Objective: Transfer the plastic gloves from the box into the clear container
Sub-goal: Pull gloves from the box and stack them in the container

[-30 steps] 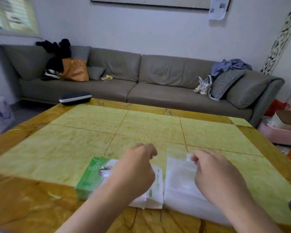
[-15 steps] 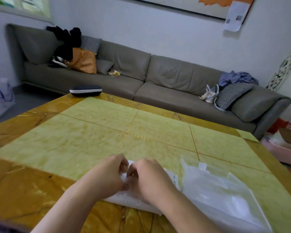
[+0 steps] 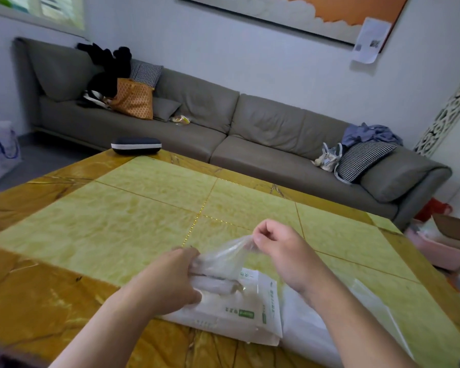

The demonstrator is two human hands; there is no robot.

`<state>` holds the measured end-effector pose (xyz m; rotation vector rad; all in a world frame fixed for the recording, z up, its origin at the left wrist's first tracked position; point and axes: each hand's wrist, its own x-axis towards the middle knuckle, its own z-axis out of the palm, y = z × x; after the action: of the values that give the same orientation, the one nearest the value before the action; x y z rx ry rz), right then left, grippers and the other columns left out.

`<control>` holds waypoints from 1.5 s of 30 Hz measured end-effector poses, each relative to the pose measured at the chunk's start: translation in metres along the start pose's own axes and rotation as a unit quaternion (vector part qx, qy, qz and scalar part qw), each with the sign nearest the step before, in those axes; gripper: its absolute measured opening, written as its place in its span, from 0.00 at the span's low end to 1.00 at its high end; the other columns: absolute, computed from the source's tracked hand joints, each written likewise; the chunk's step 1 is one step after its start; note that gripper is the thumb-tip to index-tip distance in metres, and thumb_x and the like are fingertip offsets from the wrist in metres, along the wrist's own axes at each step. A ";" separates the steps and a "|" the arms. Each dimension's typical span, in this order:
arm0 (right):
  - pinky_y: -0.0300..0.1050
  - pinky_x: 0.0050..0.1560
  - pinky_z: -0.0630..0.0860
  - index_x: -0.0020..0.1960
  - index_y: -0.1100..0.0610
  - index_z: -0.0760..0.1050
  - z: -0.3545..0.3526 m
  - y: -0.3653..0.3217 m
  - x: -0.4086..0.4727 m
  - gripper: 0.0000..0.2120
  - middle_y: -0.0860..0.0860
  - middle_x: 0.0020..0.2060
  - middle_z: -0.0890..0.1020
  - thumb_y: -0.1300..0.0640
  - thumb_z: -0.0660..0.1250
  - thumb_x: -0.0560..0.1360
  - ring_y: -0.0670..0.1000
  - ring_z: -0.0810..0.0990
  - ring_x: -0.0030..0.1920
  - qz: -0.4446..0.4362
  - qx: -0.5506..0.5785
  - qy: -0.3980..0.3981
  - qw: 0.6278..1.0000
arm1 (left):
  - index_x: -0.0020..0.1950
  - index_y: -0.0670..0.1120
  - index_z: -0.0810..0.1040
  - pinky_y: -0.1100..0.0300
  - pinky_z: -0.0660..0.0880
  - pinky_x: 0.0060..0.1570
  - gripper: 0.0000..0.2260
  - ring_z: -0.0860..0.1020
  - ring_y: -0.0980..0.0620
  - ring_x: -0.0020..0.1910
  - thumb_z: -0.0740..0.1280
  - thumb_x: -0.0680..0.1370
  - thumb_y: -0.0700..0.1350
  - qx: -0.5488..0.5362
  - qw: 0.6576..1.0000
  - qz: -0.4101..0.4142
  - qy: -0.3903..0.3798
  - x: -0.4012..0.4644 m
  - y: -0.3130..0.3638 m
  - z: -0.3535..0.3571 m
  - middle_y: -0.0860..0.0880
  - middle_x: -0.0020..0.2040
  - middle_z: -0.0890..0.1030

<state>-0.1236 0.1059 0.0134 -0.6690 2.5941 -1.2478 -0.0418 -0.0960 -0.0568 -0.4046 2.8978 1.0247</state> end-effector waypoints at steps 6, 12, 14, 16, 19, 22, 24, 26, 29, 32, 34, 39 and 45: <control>0.51 0.50 0.80 0.49 0.66 0.76 -0.003 -0.009 -0.005 0.12 0.60 0.41 0.87 0.64 0.57 0.86 0.59 0.85 0.44 -0.030 0.196 0.072 0.978 | 0.64 0.60 0.74 0.59 0.78 0.53 0.22 0.78 0.61 0.52 0.75 0.71 0.51 -0.074 0.997 0.026 0.005 -0.001 0.003 -0.002 0.59 0.55 0.76; 0.52 0.48 0.80 0.50 0.65 0.76 -0.022 -0.022 -0.009 0.10 0.66 0.42 0.86 0.63 0.59 0.86 0.60 0.86 0.41 -0.016 0.402 0.107 0.909 | 0.65 0.65 0.77 0.60 0.74 0.62 0.27 0.78 0.65 0.60 0.75 0.68 0.68 -0.326 0.942 0.082 0.007 -0.012 0.031 -0.021 0.64 0.59 0.81; 0.50 0.46 0.82 0.52 0.65 0.75 -0.024 -0.021 -0.010 0.08 0.66 0.42 0.86 0.64 0.59 0.86 0.61 0.86 0.40 0.002 0.446 0.097 0.890 | 0.61 0.58 0.81 0.57 0.76 0.62 0.19 0.82 0.62 0.57 0.72 0.73 0.63 -0.380 0.919 0.097 0.029 -0.014 0.043 -0.021 0.60 0.57 0.84; 0.54 0.48 0.82 0.53 0.66 0.75 -0.023 -0.017 -0.016 0.08 0.66 0.44 0.86 0.63 0.60 0.86 0.64 0.87 0.41 0.016 0.435 0.087 0.896 | 0.57 0.48 0.84 0.53 0.78 0.59 0.13 0.84 0.54 0.52 0.71 0.77 0.54 -0.436 0.892 0.087 0.075 -0.014 0.052 -0.020 0.52 0.52 0.87; 0.59 0.46 0.84 0.55 0.66 0.77 -0.026 -0.003 -0.029 0.08 0.62 0.43 0.87 0.63 0.61 0.86 0.64 0.87 0.41 0.047 0.298 0.069 0.951 | 0.48 0.39 0.83 0.49 0.80 0.49 0.10 0.82 0.44 0.41 0.71 0.78 0.46 -0.523 0.842 0.059 0.117 -0.014 0.058 -0.022 0.43 0.42 0.85; 0.62 0.49 0.83 0.54 0.64 0.80 -0.037 0.012 -0.044 0.09 0.58 0.43 0.88 0.61 0.63 0.85 0.62 0.88 0.43 0.080 0.158 0.020 0.984 | 0.44 0.41 0.84 0.54 0.79 0.39 0.09 0.78 0.49 0.32 0.72 0.78 0.46 -0.435 0.889 0.066 0.128 -0.015 0.062 -0.022 0.44 0.35 0.83; 0.65 0.56 0.81 0.55 0.58 0.82 -0.050 0.019 -0.048 0.12 0.55 0.48 0.88 0.50 0.66 0.83 0.59 0.88 0.49 0.048 0.176 0.030 0.983 | 0.43 0.41 0.84 0.57 0.78 0.35 0.08 0.78 0.50 0.29 0.73 0.77 0.46 -0.377 0.918 0.088 0.087 -0.016 0.069 -0.022 0.45 0.34 0.84; 0.58 0.61 0.80 0.64 0.47 0.80 -0.063 0.021 -0.049 0.23 0.51 0.58 0.86 0.36 0.71 0.74 0.52 0.86 0.58 0.003 0.194 0.017 0.981 | 0.43 0.42 0.85 0.56 0.79 0.34 0.06 0.80 0.50 0.31 0.74 0.76 0.44 -0.324 0.938 0.116 0.035 -0.017 0.078 -0.020 0.45 0.36 0.85; 0.47 0.59 0.80 0.68 0.42 0.76 -0.073 0.022 -0.048 0.35 0.44 0.57 0.86 0.35 0.80 0.64 0.44 0.84 0.57 -0.024 0.034 -0.026 0.999 | 0.41 0.46 0.86 0.57 0.80 0.36 0.05 0.83 0.50 0.33 0.75 0.76 0.46 -0.240 0.957 0.160 -0.038 -0.018 0.102 -0.017 0.46 0.37 0.86; 0.48 0.38 0.81 0.47 0.55 0.84 -0.090 0.034 -0.050 0.03 0.51 0.37 0.87 0.57 0.77 0.76 0.52 0.87 0.37 -0.035 -0.018 0.027 0.999 | 0.44 0.47 0.86 0.56 0.81 0.40 0.05 0.85 0.52 0.36 0.74 0.76 0.47 -0.143 0.968 0.185 -0.093 -0.010 0.133 -0.015 0.49 0.38 0.87; 0.47 0.30 0.76 0.43 0.60 0.83 -0.106 0.053 -0.056 0.06 0.55 0.34 0.86 0.63 0.73 0.79 0.53 0.84 0.30 -0.010 0.047 0.097 0.994 | 0.47 0.49 0.85 0.53 0.82 0.46 0.05 0.85 0.54 0.39 0.75 0.75 0.49 -0.098 0.976 0.194 -0.024 0.004 0.145 -0.013 0.52 0.39 0.87; 0.46 0.27 0.76 0.36 0.63 0.80 -0.121 0.117 -0.068 0.12 0.56 0.31 0.85 0.64 0.70 0.79 0.64 0.84 0.32 0.110 0.080 0.220 0.966 | 0.61 0.51 0.78 0.58 0.71 0.58 0.15 0.72 0.52 0.58 0.73 0.75 0.47 0.086 0.881 0.364 0.290 0.000 0.197 0.026 0.55 0.55 0.76; 0.41 0.36 0.77 0.36 0.52 0.85 -0.119 0.152 -0.068 0.10 0.46 0.31 0.85 0.53 0.75 0.76 0.42 0.83 0.33 0.158 -0.088 0.165 0.970 | 0.66 0.54 0.75 0.54 0.77 0.57 0.16 0.77 0.52 0.59 0.66 0.81 0.56 0.226 0.950 0.209 -0.055 0.018 0.203 0.111 0.55 0.60 0.77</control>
<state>-0.1532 0.3034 -0.0321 -0.0620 2.9523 -1.1155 -0.1170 0.1209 -0.0216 0.2891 3.0440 0.3529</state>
